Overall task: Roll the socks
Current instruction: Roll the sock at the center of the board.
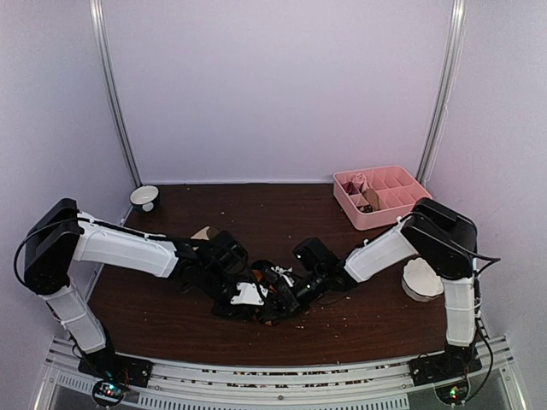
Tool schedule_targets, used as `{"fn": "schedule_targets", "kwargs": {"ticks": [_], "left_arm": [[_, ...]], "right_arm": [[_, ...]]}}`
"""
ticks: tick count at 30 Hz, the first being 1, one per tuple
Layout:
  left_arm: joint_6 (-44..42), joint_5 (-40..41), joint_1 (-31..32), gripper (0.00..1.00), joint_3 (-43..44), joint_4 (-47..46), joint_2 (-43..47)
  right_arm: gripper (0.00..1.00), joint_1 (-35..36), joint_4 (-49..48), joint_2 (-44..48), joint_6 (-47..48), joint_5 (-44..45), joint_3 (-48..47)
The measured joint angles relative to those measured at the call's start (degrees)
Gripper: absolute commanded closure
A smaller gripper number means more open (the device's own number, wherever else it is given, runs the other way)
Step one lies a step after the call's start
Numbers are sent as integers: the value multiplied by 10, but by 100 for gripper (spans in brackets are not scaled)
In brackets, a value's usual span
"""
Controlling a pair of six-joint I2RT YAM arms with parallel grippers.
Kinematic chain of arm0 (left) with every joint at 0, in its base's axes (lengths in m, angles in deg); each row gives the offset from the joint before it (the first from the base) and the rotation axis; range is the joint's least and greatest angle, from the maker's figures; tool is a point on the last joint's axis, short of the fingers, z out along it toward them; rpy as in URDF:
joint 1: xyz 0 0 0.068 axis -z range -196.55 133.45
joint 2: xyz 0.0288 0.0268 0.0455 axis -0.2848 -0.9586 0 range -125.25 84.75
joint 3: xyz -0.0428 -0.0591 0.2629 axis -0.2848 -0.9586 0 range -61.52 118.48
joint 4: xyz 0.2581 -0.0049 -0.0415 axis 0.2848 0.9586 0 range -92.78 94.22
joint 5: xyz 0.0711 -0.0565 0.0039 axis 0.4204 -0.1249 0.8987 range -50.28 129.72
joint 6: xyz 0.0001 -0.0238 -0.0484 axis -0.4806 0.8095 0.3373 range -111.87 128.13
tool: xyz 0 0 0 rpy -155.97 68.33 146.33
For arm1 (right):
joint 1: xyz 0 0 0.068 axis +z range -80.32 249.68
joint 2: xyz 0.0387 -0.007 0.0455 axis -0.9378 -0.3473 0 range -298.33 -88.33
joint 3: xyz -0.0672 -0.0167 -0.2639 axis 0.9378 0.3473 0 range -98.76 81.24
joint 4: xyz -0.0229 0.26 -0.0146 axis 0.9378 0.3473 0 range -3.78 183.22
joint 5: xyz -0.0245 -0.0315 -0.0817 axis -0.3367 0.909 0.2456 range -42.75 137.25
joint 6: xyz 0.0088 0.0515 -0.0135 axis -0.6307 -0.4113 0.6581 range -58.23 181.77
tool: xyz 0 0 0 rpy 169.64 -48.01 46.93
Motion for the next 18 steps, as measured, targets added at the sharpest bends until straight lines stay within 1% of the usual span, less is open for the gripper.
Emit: {"fn": "schedule_targets", "kwargs": {"ticks": [5,10,13,16,18], "left_arm": [[-2,3,5,82,7,-10,-9],[-7,2,10,83,13,-9,-21],[-8,0,10,87,13,-9,-23],[-8,-1,10,89,17,-5,-30],[-7,-4,9,89,22,-2,-37]], "right_arm": [[100,-1,-14,0,-10,-1,7],[100,-1,-26,0,-17,-2,11],[100,-2,-31,0,-21,-2,14],[100,-2,-40,1,-25,-1,19],[97,-2,-47,5,-27,3,26]]}}
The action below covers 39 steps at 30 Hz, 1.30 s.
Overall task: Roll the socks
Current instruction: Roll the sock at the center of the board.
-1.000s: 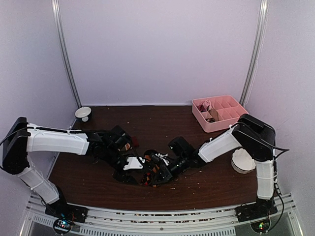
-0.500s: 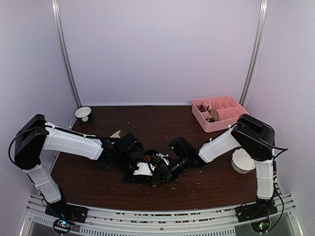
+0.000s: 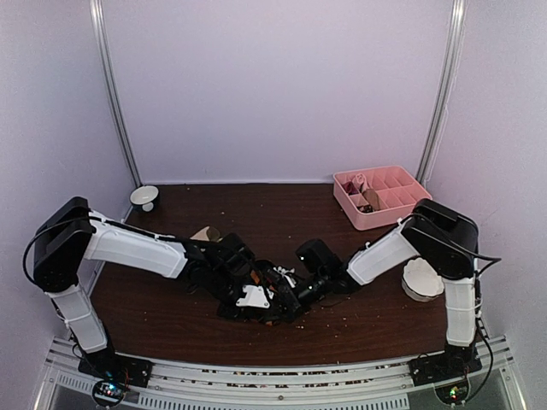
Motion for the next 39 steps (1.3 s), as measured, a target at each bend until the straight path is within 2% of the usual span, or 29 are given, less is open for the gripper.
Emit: {"fn": "schedule_targets", "kwargs": {"ticks": [2,4,10,19,21,22,23,24,29,33,37,39], "left_arm": [[4,-8,-3,92,7,5,-6],[11,-19,-7,96,15,9,-13],[45,-84,-40,100,50,47,-45],[90,-172,-86,100,121,130,-105],[97,-187,-94,100,134,150,-116],[100,-194,-97,100,141,160,-122],[102,-203,-100,100,153,176,-132],[103,-210,-102,100,163,187,-141],[105,-250,-110,100,205,243,-180],[104,-268,-113,100,213,265,-190],[102,-284,-115,100,225,290,-203],[102,-292,-118,100,231,300,-211]], "right_arm": [[80,0,-13,9,-4,11,13],[72,1,-30,25,-9,26,31],[65,3,-73,83,-13,83,98],[62,8,-96,180,20,193,203],[55,8,-96,214,33,229,235],[46,9,-94,233,41,247,250],[14,12,-91,254,49,270,266],[1,14,-87,275,56,296,279],[0,54,-67,406,120,471,314],[0,44,-47,450,106,596,308],[0,24,-63,450,123,616,332],[0,50,-71,435,170,615,340]]}}
